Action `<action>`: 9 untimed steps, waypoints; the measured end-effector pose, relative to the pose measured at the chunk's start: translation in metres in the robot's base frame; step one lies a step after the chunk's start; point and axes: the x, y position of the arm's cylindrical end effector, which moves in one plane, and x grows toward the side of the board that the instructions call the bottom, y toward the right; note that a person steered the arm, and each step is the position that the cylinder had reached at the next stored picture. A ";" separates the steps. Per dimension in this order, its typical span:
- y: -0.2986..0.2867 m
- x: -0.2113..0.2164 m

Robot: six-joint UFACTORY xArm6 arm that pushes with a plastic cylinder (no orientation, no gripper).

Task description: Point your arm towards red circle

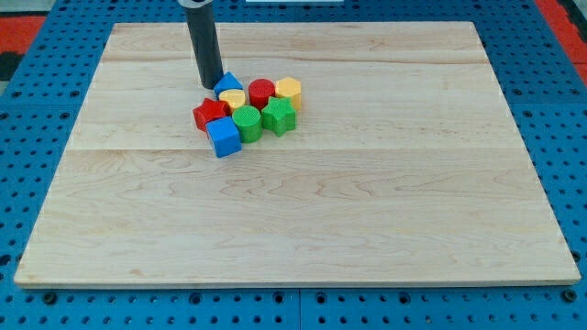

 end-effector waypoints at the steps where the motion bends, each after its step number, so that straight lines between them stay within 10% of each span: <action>1: -0.005 -0.001; 9: 0.063 -0.064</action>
